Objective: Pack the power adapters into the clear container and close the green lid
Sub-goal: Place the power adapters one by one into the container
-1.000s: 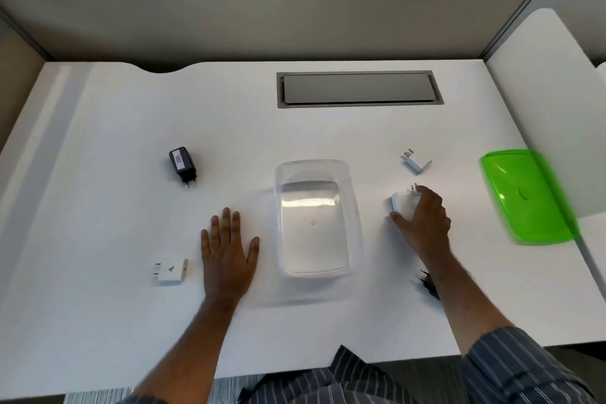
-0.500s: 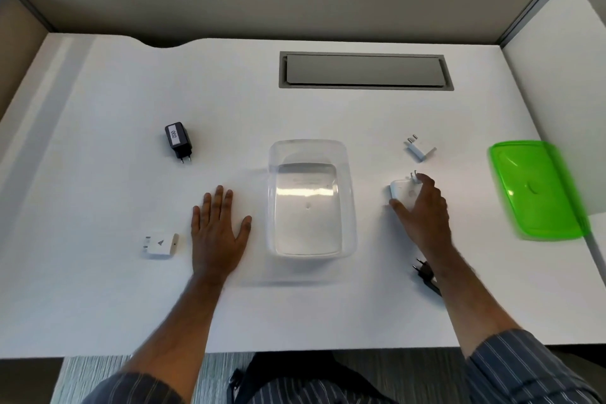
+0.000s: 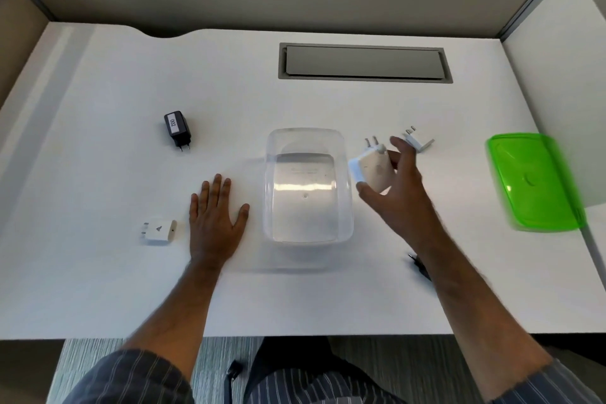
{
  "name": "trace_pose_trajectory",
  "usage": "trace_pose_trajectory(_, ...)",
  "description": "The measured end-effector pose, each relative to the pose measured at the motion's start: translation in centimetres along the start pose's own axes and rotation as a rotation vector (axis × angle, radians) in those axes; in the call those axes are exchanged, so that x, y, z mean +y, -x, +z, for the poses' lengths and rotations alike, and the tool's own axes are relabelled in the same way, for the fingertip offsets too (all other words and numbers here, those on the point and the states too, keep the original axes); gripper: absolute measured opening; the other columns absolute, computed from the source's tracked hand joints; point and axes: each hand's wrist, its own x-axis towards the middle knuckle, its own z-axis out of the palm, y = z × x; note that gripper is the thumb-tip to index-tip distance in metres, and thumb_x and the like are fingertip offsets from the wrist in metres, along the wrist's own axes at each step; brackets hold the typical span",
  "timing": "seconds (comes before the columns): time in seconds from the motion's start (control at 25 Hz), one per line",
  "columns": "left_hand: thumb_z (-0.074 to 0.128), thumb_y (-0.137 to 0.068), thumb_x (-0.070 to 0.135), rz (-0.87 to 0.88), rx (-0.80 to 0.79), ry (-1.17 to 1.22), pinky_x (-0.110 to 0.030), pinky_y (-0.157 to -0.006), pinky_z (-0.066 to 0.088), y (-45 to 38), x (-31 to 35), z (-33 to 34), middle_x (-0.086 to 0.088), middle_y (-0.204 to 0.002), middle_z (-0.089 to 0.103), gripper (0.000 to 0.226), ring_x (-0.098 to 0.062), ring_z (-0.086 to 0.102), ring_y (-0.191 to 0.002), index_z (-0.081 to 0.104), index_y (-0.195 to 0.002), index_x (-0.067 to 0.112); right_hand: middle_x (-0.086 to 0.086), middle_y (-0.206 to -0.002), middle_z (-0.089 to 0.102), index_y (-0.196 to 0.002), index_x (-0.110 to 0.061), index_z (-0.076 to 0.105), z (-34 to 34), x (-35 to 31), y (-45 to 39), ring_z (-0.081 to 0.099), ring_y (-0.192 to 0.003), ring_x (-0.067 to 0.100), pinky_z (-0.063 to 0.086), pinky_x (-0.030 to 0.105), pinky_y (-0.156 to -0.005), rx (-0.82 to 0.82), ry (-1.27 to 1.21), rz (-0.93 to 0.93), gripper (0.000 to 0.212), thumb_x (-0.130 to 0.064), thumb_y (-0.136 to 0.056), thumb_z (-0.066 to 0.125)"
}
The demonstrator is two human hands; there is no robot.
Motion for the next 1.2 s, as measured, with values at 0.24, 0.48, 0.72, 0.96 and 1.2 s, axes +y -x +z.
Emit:
trace_pose_trajectory(0.24, 0.032, -0.101, 0.058, -0.008, 0.003, 0.015, -0.046, -0.131, 0.008, -0.1, 0.1, 0.1, 0.001, -0.173, 0.018, 0.072, -0.023, 0.011, -0.161, 0.020, -0.163, 0.024, -0.009, -0.134, 0.053, -0.147, -0.039, 0.023, 4.0, -3.9, 0.8, 0.050, -0.119, 0.019, 0.048, 0.033, -0.088, -0.348, 0.160, -0.102, 0.095, -0.035, -0.069, 0.077)
trace_pose_trajectory(0.48, 0.035, -0.101, 0.055, -0.005, 0.009, 0.046, -0.047, -0.131, 0.009, -0.1, 0.1, -0.1, 0.000, -0.173, 0.018, 0.071, -0.023, 0.012, -0.161, 0.022, -0.163, 0.023, 0.003, -0.120, 0.060, -0.145, -0.024, 0.027, 7.9, -4.4, -0.1, 0.053, -0.113, 0.025, 0.055, 0.042, -0.082, -0.601, 0.491, -0.134, 0.088, -0.023, -0.072, 0.075)
trace_pose_trajectory(0.72, 0.037, -0.102, 0.053, -0.010, 0.003, 0.031, -0.047, -0.131, 0.010, 0.0, 0.2, -0.3, 0.000, -0.173, 0.017, 0.070, -0.023, 0.011, -0.161, 0.022, -0.163, 0.022, 0.008, -0.104, 0.059, -0.133, -0.015, 0.038, 10.7, -3.6, -0.5, 0.056, -0.099, 0.029, 0.056, 0.043, -0.071, -0.770, 0.721, -0.196, 0.077, -0.021, -0.069, 0.081)
trace_pose_trajectory(0.96, 0.037, -0.102, 0.053, -0.016, 0.005, 0.022, -0.046, -0.131, 0.010, -0.1, 0.1, -0.2, 0.000, -0.173, 0.017, 0.070, -0.022, 0.011, -0.161, 0.022, -0.163, 0.022, 0.002, -0.114, 0.058, -0.127, -0.017, 0.043, 11.8, -2.3, -0.9, 0.053, -0.104, 0.026, 0.053, 0.043, -0.074, -0.847, 0.702, -0.243, 0.071, -0.017, -0.069, 0.085)
trace_pose_trajectory(1.2, 0.036, -0.102, 0.054, -0.020, 0.000, 0.030, -0.047, -0.131, 0.010, -0.1, 0.2, -0.3, 0.001, -0.173, 0.016, 0.071, -0.022, 0.010, -0.161, 0.021, -0.163, 0.023, 0.002, -0.124, 0.058, -0.135, -0.019, 0.044, 11.4, -1.9, -1.3, 0.052, -0.112, 0.024, 0.050, 0.047, -0.089, -0.903, 0.581, -0.193, 0.082, -0.017, -0.068, 0.090)
